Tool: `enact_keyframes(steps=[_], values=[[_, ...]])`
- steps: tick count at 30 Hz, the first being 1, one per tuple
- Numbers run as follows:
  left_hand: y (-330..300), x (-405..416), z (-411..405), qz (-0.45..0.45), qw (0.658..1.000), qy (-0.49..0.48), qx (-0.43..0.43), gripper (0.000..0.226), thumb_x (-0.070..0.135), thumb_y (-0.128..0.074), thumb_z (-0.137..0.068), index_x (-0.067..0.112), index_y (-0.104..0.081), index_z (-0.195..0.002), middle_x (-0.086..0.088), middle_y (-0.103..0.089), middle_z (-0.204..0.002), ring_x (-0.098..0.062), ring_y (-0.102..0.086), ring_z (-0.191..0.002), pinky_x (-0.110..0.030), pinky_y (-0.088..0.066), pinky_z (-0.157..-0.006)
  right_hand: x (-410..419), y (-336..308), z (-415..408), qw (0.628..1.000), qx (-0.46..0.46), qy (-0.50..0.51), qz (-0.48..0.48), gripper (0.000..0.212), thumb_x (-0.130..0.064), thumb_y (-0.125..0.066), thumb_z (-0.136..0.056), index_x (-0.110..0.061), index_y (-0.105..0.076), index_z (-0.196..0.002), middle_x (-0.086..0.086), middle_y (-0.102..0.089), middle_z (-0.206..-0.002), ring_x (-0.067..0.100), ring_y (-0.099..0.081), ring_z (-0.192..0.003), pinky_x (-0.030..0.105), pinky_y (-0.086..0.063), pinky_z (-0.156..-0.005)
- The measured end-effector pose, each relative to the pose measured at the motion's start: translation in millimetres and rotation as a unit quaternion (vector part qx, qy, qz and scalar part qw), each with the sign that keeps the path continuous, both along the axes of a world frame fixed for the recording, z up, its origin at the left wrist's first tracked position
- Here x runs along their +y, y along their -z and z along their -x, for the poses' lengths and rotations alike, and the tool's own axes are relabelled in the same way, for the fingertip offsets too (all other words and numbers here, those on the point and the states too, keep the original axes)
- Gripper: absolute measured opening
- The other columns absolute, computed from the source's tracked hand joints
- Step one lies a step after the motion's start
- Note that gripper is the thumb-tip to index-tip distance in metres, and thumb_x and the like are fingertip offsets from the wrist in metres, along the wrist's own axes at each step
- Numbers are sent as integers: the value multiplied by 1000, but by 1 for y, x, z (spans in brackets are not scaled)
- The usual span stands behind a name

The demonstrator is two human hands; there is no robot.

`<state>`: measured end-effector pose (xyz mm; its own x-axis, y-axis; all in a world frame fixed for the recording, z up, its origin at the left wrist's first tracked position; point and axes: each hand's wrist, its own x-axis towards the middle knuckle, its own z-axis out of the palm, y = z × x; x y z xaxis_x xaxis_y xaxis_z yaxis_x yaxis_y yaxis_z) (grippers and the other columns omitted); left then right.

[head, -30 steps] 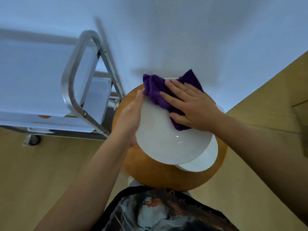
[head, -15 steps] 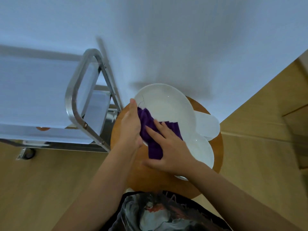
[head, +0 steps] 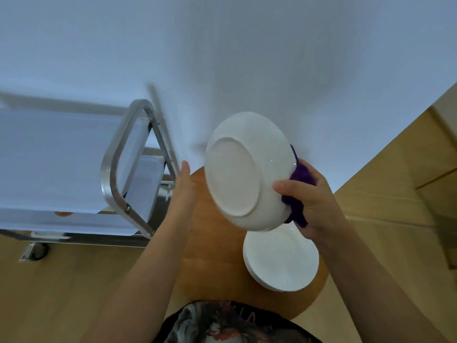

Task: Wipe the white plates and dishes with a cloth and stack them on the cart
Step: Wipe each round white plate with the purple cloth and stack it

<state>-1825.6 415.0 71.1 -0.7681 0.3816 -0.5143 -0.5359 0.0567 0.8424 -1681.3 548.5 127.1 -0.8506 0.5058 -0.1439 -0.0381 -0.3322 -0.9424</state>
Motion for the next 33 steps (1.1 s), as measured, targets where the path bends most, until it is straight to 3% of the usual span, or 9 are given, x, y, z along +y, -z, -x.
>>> enact_keyframes(steps=[3, 7, 12, 17, 19, 22, 27, 30, 33], values=[[7, 3, -3, -112, 983, -17, -142, 61, 70, -34, -88, 25, -65, -115, -3, -73, -106, -22, -69, -96, -35, -58, -68, 3, 8, -4, 996, 28, 0, 84, 21, -10, -57, -67, -15, -62, -88, 0, -65, -68, 17, -62, -55, 24, -45, -40], [7, 5, 0, -43, 990, -91, -98, 40, 59, -51, -88, 24, -69, -96, 3, -75, -81, -20, -72, -79, -33, -57, -60, 11, 25, -15, 992, -63, 22, 106, 41, -14, -73, -67, -12, -61, -106, 5, -70, -87, 21, -68, -73, 32, -53, -52], [-2, -2, 20, 97, 978, -133, 126, 47, 55, -43, -91, 12, -57, -75, 2, -60, -70, -8, -55, -63, -24, -44, -56, 24, 24, -19, 926, -239, 253, -146, 39, -14, -70, -76, -20, -54, -111, 3, -61, -104, 18, -61, -90, 28, -53, -63], [-22, 14, 8, 149, 918, -8, 367, 57, 44, -43, -96, 19, -25, -48, 9, -27, -38, -7, -25, -37, -18, -24, -40, -10, -5, 24, 888, -59, 115, -441, 77, -26, -75, -68, -21, -37, -135, -20, -45, -113, 5, -48, -100, 20, -41, -93], [-27, 19, 4, 154, 903, 15, 400, 56, 42, -41, -97, 18, -30, -48, 8, -28, -41, -8, -25, -40, -25, -26, -44, -21, -9, 39, 828, -105, -47, -548, 106, -53, -75, -67, -27, -12, -148, -4, -20, -151, 14, -16, -136, 29, -12, -114], [-33, 15, 3, 151, 889, 31, 431, 56, 41, -38, -99, 18, -30, -48, 9, -27, -39, -8, -28, -36, -20, -25, -40, -11, -11, 45, 698, -162, -172, -676, 113, -65, -68, -66, -37, 6, -147, -3, 20, -156, 21, 21, -141, 48, 7, -114], [-44, 9, -7, 158, 851, 97, 492, 53, 26, -31, -102, 19, -33, -50, 8, -34, -43, -8, -33, -40, -22, -24, -46, 0, -27, 53, 603, -105, -189, -768, 104, -66, -71, -61, -33, -21, -146, 4, -23, -152, 30, -23, -134, 47, -27, -108], [-51, 6, -10, 149, 843, 96, 508, 53, 33, -32, -101, 15, -34, -52, 3, -35, -46, -14, -33, -46, -30, -27, -49, 8, -31, 54, 613, -72, -149, -772, 104, -69, -72, -53, -29, -34, -141, 3, -46, -131, 25, -46, -110, 40, -44, -90], [-59, -1, -7, 126, 859, 26, 495, 53, 37, -40, -99, 19, -27, -50, 6, -28, -45, -12, -27, -45, -30, -25, -49, 22, -29, 45, 726, -72, -102, -676, 102, -72, -71, -46, -44, -29, -135, -11, -44, -121, 6, -46, -105, 32, -46, -89]])
